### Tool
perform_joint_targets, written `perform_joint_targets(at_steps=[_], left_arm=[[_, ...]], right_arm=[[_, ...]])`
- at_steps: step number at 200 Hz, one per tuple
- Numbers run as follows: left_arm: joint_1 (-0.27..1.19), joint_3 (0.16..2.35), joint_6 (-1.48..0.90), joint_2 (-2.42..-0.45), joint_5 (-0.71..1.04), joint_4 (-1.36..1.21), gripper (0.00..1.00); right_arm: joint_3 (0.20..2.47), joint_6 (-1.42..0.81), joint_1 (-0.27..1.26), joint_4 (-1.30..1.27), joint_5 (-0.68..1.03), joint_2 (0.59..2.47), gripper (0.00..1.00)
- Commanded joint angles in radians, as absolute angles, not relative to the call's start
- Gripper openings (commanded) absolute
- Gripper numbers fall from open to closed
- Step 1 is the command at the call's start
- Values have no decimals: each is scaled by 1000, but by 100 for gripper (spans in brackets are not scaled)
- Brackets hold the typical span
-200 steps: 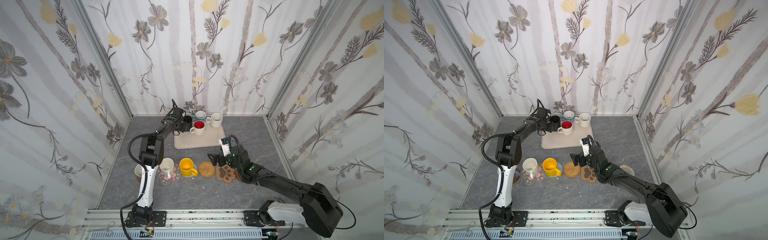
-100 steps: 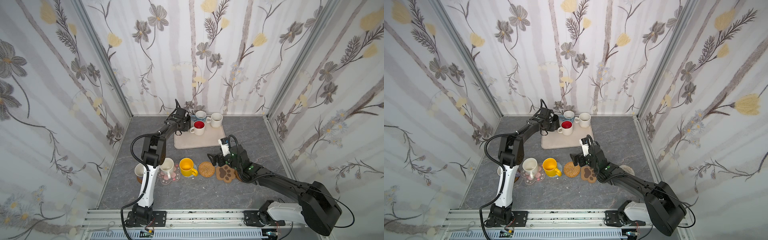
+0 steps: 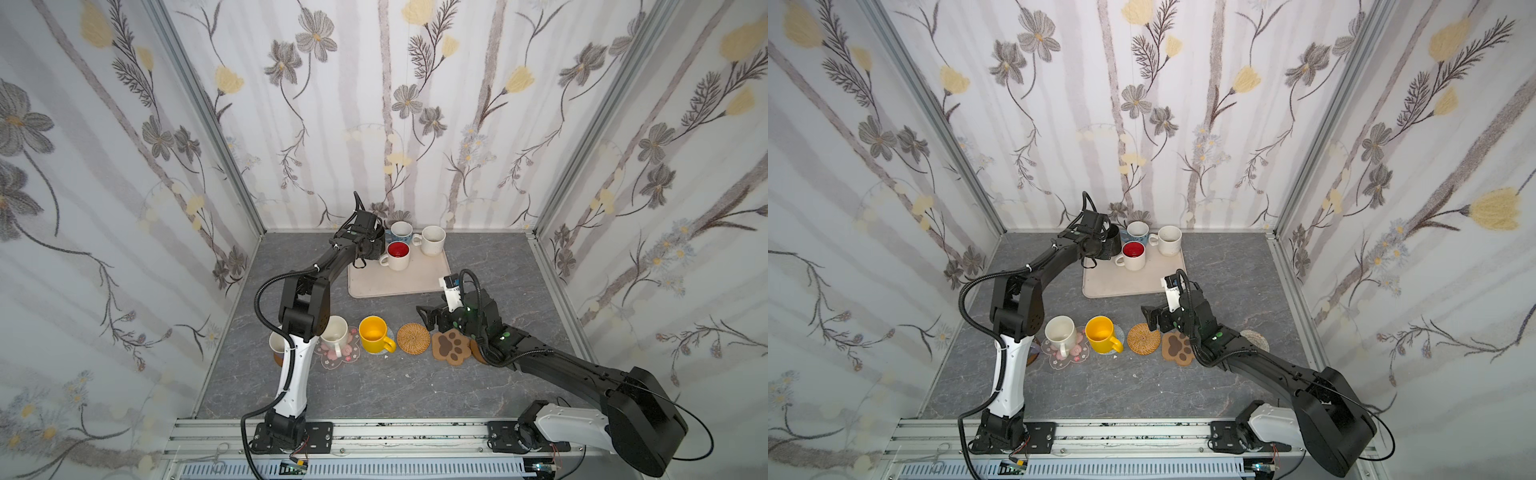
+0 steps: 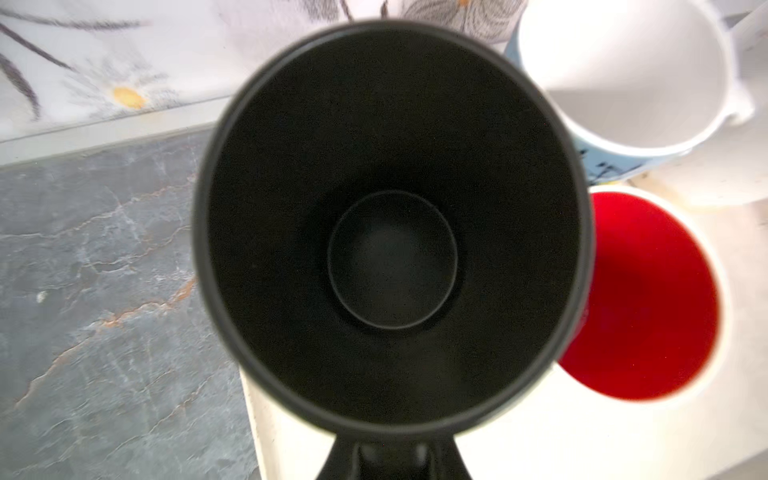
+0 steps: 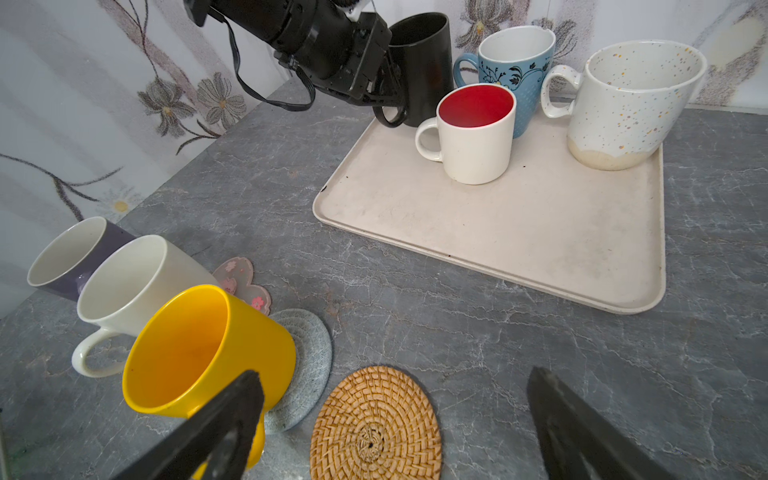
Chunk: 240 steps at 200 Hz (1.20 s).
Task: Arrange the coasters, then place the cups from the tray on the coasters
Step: 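Grasp the black mug by its rim with the left gripper and lift, then carry the black mug toward the woven rattan coaster with the left gripper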
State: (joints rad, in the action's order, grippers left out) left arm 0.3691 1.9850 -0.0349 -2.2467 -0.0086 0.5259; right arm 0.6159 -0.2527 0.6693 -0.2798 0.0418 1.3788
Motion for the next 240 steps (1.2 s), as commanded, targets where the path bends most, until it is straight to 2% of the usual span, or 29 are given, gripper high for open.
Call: perform_joint_targets(at_steps=[1,113,240], left_arm=[[374,1968,-92,-2184,-34,470,0],[490,1671,-304,-1885,-37,472,0],[753,1432,-477,-1716,-149,469,0]], right_arm=[[608,-267,660,-322,34,1366,100],[547,-341,548,-362,42,1320,100],[537,-394,474,-364,50,1361,100]])
